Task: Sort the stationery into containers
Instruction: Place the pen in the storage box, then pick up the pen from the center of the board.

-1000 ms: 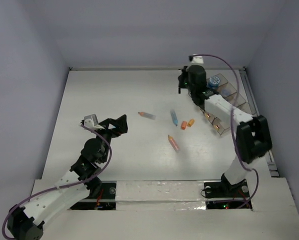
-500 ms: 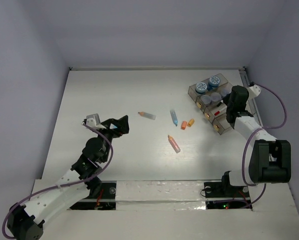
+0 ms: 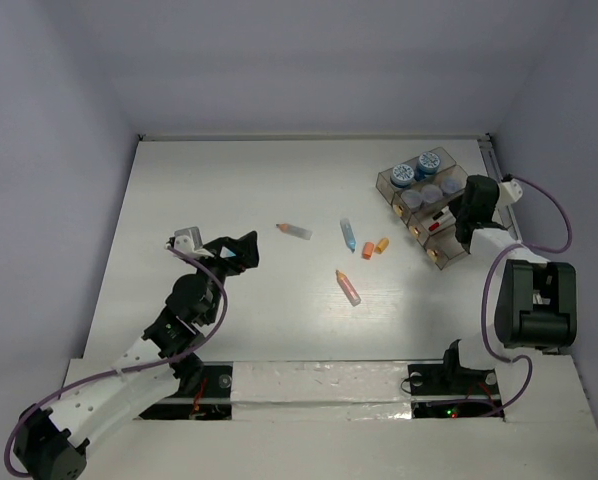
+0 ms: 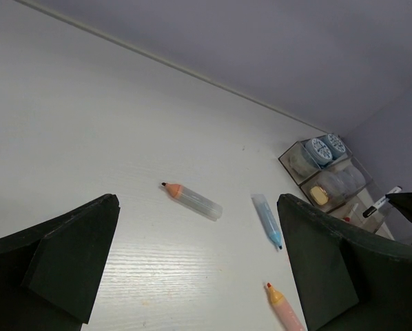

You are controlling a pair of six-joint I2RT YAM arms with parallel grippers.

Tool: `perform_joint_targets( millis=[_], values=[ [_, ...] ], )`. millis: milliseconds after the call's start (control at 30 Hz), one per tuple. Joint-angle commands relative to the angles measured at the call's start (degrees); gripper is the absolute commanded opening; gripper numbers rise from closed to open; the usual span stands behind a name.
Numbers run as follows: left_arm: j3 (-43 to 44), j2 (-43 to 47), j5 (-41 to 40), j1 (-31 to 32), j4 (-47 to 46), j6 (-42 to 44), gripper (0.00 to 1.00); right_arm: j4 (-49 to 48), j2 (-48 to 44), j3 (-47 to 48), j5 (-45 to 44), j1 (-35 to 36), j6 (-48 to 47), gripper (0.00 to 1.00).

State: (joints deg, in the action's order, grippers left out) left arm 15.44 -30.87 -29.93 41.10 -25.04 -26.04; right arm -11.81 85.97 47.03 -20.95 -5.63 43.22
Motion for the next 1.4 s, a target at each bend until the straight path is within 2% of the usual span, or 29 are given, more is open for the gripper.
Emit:
perform_joint_targets(
  millis=[0, 33, 67, 167, 267, 400, 500, 533, 633, 667, 733, 767, 867, 1033, 1133, 1267, 1367],
  values=[
    [0.99, -0.33, 0.84, -0.23, -3.09, 0.73, 0.99, -1.28, -0.19, 1.14, -0.14, -0.52, 1.34, 0.14],
    [0.99, -0.42, 0.84, -0.23, -3.17, 0.73, 0.99, -1.37, -0.19, 0.96, -0.06, -0.52, 1.34, 0.18],
    [0.99, -0.42, 0.84, -0.23, -3.18, 0.64, 0.99, -1.28, -0.11, 1.14, 0.21, -0.52, 1.16, 0.28],
    [0.99, -0.42, 0.93, -0.23, -3.18, 0.73, 0.99, -0.67, -0.10, 1.84, 1.00, -0.52, 0.20, 0.47],
    [0.99, -0.42, 0.93, -0.23, -3.18, 0.64, 0.99, -0.84, -1.16, 1.84, 1.79, -0.52, -1.47, 0.60],
    [0.99, -0.68, 1.19, -0.23, -3.35, 0.64, 0.99, -3.38, -3.09, 1.23, 7.57, -0.52, -5.85, 0.65],
    [1.08, -1.29, 1.19, -0.23, -3.53, 0.56, 0.99, -7.60, -4.50, 1.57, 19.86, 0.26, -11.65, 0.67],
    [0.99, -1.64, 1.19, -0.23, -3.61, 0.55, 0.99, -8.05, -4.76, 2.19, 25.72, 1.40, -13.50, 0.67],
    [1.17, -2.35, 1.19, -0.23, -3.79, 0.47, 0.99, -3.86, -4.85, 6.65, 33.40, 8.24, -23.40, 0.71],
    [1.26, -2.52, 1.19, -0.23, -3.79, 0.29, 0.99, -2.00, -3.81, 8.24, 34.47, 12.96, -25.71, 0.80],
    [1.26, -2.70, 1.19, -0.23, -3.88, 0.20, 0.99, 3.60, -1.87, 13.23, 37.02, 17.73, -31.84, 0.98],
    [1.26, -2.70, 1.11, -0.23, -3.79, 0.20, 0.99, 5.64, -0.56, 14.92, 37.73, 21.67, -33.36, 1.00],
    [1.26, -2.44, 0.23, -0.23, -3.62, -0.06, 0.99, 11.01, 4.54, 20.10, 37.12, 27.75, -37.76, 1.00],
    [1.08, -2.17, -1.27, -0.23, -3.53, -0.76, 0.99, 18.73, 12.97, 27.14, 38.97, 34.00, -41.81, 1.00],
    [1.43, -2.00, -1.79, -0.23, -2.74, -1.55, 0.99, 24.35, 16.58, 32.59, 36.87, 38.74, -47.34, 0.90],
    [1.35, -0.68, -2.15, -0.23, -1.77, -2.34, 0.99, 30.08, 24.83, 39.53, 33.96, 41.66, -52.35, 0.79],
    [0.56, 1.16, -2.06, -0.23, -2.03, -2.35, 0.99, 33.52, 28.71, 44.98, 33.17, 43.68, -54.81, 0.81]
  ],
)
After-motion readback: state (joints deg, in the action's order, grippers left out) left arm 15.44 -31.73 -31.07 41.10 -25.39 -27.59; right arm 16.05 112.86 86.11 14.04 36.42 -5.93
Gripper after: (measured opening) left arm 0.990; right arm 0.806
